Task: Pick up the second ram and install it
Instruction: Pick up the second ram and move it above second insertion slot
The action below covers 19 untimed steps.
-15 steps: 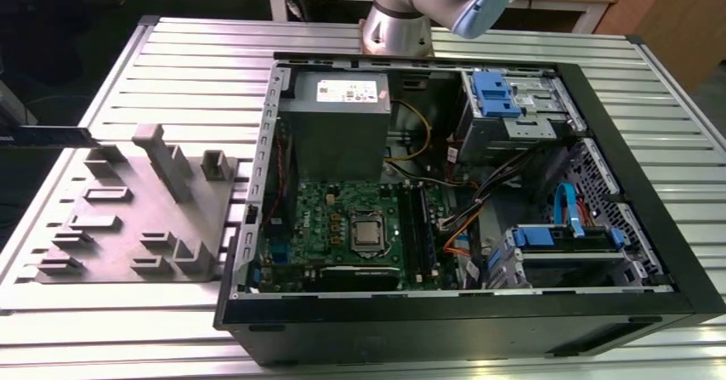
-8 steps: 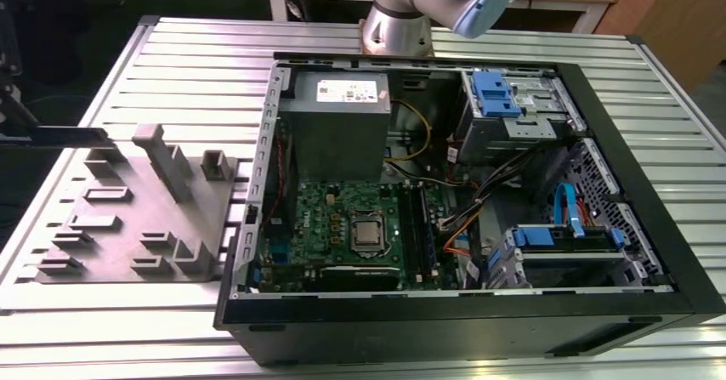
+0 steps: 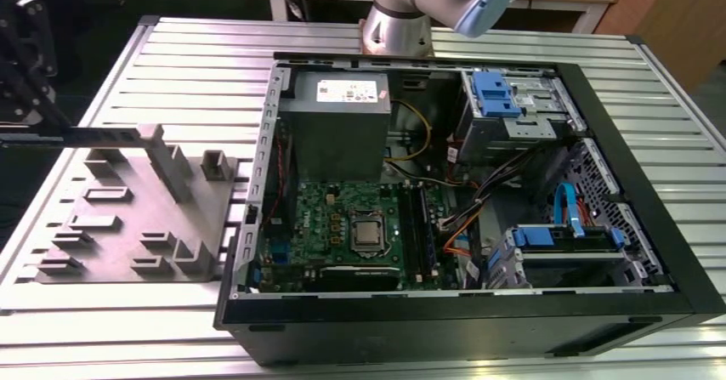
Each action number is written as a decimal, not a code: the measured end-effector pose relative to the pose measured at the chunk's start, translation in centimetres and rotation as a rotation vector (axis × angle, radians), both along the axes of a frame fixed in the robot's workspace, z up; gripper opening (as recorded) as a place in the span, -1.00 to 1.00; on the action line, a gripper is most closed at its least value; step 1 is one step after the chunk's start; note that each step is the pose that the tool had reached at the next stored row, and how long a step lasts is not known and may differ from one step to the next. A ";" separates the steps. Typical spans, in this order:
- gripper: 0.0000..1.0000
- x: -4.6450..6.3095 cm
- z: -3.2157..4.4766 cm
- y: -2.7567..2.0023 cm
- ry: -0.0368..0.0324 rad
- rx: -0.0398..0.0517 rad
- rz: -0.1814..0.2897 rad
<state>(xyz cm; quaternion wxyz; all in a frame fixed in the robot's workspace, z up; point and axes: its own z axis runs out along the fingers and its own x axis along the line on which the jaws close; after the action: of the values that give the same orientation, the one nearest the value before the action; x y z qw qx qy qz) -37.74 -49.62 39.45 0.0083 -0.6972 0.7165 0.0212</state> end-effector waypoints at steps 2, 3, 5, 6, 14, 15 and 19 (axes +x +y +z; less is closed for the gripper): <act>-0.84 0.8 -0.01 0.00 -0.0001 0.0002 0.000; -0.84 1.2 -0.01 0.00 -0.0001 0.0002 0.000; -0.84 1.9 0.00 0.00 -0.0001 0.0003 0.000; -0.84 2.4 -0.01 0.00 -0.0001 0.0003 0.000; -0.84 5.8 0.00 0.00 -0.0001 0.0006 0.000; -0.84 6.2 -0.01 0.00 -0.0001 0.0008 0.000; -0.84 8.0 0.00 0.00 -0.0001 0.0009 0.000</act>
<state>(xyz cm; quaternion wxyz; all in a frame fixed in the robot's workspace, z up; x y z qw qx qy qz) -29.73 -49.62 39.44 0.0087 -0.6972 0.7165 0.0215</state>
